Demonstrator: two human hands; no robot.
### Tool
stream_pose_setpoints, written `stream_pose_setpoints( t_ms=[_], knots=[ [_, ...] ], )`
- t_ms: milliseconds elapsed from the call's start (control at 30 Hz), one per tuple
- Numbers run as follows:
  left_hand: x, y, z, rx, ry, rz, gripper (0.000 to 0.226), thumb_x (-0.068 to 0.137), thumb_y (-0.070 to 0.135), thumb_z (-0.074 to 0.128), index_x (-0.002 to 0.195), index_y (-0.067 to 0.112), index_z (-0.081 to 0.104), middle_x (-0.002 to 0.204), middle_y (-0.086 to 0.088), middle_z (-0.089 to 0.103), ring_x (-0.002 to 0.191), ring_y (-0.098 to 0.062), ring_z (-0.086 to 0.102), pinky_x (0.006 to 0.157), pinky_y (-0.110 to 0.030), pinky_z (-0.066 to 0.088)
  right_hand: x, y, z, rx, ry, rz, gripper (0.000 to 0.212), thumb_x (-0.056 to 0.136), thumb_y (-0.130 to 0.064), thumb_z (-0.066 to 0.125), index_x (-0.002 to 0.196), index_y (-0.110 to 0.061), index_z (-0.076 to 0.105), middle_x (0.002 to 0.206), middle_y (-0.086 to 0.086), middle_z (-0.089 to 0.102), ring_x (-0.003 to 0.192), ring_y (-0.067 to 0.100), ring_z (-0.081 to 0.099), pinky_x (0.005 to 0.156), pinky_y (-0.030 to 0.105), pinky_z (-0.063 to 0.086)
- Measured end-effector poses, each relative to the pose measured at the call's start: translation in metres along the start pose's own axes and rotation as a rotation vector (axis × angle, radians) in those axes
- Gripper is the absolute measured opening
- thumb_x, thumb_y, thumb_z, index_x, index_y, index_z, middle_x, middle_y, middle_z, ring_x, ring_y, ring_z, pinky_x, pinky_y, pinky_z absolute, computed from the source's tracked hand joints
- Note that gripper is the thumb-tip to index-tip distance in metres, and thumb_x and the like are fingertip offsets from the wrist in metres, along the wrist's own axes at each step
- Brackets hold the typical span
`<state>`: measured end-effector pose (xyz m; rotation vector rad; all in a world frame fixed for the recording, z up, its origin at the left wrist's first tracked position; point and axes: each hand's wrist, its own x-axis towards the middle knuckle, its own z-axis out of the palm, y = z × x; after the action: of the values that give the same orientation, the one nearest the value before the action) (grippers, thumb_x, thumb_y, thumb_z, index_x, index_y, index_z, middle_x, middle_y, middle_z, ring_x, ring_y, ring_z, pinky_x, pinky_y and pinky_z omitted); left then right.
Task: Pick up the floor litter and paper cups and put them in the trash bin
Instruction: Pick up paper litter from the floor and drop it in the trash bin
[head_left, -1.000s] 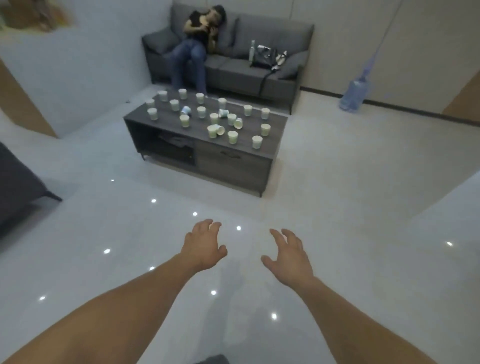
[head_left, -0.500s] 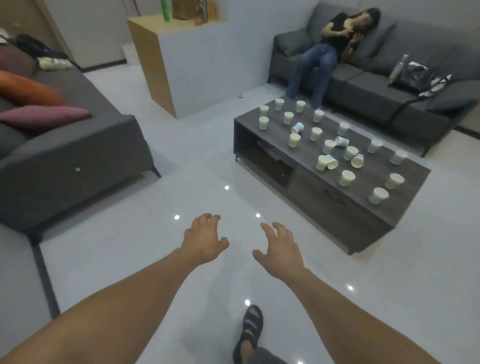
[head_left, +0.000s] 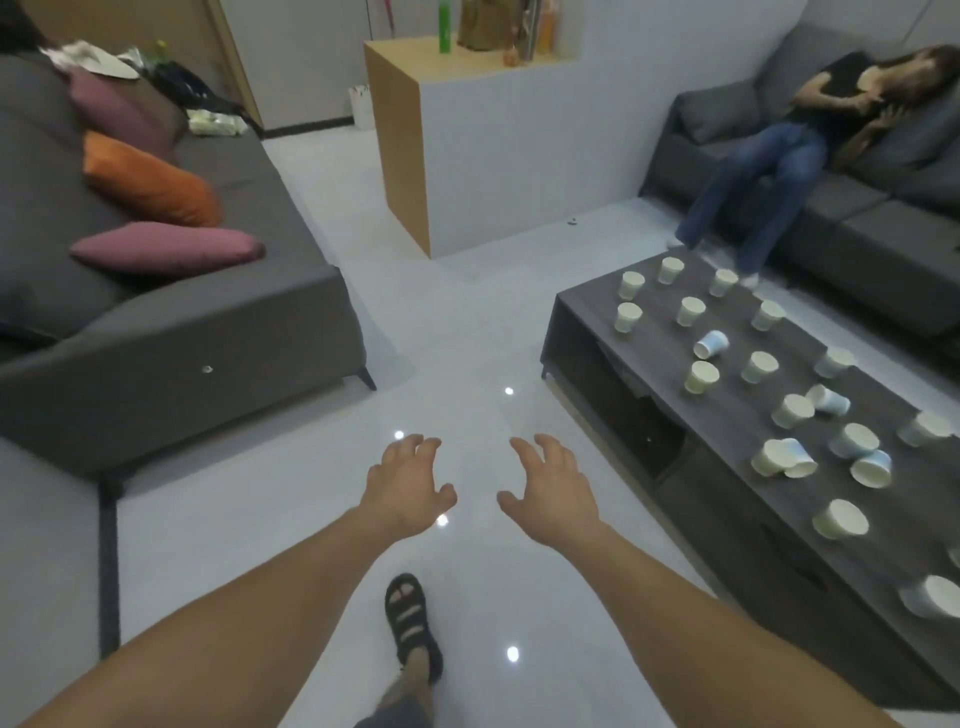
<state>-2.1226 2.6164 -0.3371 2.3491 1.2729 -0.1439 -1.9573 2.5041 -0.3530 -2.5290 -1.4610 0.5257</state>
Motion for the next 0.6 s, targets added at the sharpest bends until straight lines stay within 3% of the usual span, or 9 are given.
stream_pose_setpoints(
  t_ms=[300,600],
  knots=[
    [0.210,-0.015,-0.085,0.027,0.014,0.110,0.071,0.088,0.045,0.053,0.148,0.021,0.024,0.155,-0.002,0.021,0.143,-0.023,0.016,0.113,-0.043,0.024,0.195,-0.026,-0.043,-0.001,0.017,0.140,0.076,0.088,-0.053,0.056,0.151,-0.035,0.020,0.159,-0.001,0.016,0.144,0.024,0.019,0.110,0.043,0.033],
    [0.401,0.000,-0.137,0.060,-0.034,0.113,0.071,0.088,0.046,0.053,0.148,0.021,0.024,0.156,-0.003,0.019,0.142,-0.023,0.017,0.110,-0.044,0.027,0.376,-0.014,-0.086,0.001,-0.007,0.152,0.076,0.088,-0.052,0.056,0.151,-0.032,0.019,0.159,0.001,0.015,0.144,0.024,0.017,0.111,0.045,0.030]
  ],
)
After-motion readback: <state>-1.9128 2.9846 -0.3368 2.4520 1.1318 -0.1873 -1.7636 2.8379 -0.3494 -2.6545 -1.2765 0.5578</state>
